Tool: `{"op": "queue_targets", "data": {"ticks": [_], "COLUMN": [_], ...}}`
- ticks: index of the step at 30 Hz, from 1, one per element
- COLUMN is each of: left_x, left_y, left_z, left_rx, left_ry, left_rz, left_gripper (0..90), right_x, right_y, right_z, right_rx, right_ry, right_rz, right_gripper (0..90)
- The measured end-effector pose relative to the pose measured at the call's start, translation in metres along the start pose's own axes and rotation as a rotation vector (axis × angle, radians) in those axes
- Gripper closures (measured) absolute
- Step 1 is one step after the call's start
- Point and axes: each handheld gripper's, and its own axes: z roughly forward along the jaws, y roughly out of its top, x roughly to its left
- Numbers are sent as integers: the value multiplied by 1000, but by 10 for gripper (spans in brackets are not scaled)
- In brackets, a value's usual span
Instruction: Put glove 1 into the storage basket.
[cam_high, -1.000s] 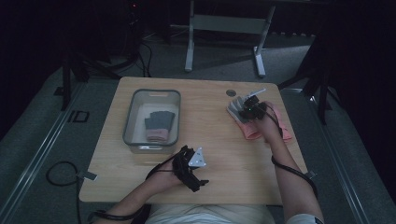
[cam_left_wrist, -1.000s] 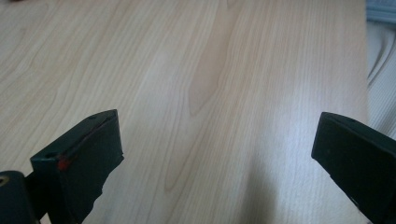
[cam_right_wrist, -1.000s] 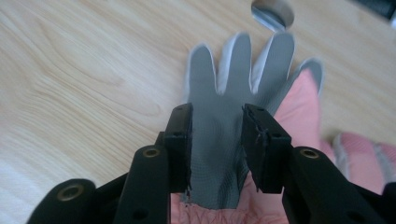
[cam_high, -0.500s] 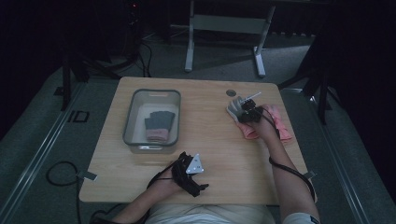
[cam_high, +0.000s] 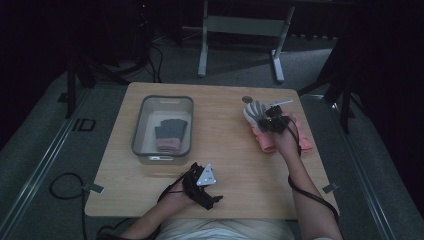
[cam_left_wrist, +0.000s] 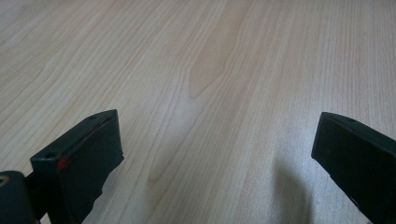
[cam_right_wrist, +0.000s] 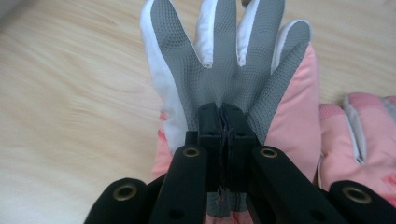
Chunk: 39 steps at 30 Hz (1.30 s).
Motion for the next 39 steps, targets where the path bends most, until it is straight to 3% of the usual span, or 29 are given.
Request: {"op": "queue_targets", "data": {"ticks": [4, 5, 7, 11, 16, 26, 34, 39], "left_x": [0, 0, 1, 0, 1, 1, 2, 1], "left_y": [0, 0, 0, 0, 0, -1, -1, -1], "left_z": [-1, -1, -1, 0, 1, 1, 0, 0], "left_rx": [-14, -14, -14, -13, -16, 2, -13, -8], "left_ry": [-4, -4, -3, -7, -9, -11, -15, -23], "left_rz": [-19, -19, -24, -16, -19, 2, 5, 15], "left_gripper": [15, 15, 15, 15, 15, 15, 15, 15], "right_x": [18, 18, 32, 51, 69, 87, 98, 99], "right_y": [1, 1, 0, -3, -11, -36, -47, -49], "right_z": [-38, -38, -60, -76, -88, -64, -31, -13], "right_rx": [-67, -67, -97, -115, -140, -79, -11, 17], "right_ry": [8, 8, -7, -10, -12, -28, 46, 55], "right_rz": [39, 39, 49, 51, 87, 146, 197, 224], "right_gripper": [877, 877, 877, 876, 877, 877, 876, 875]}}
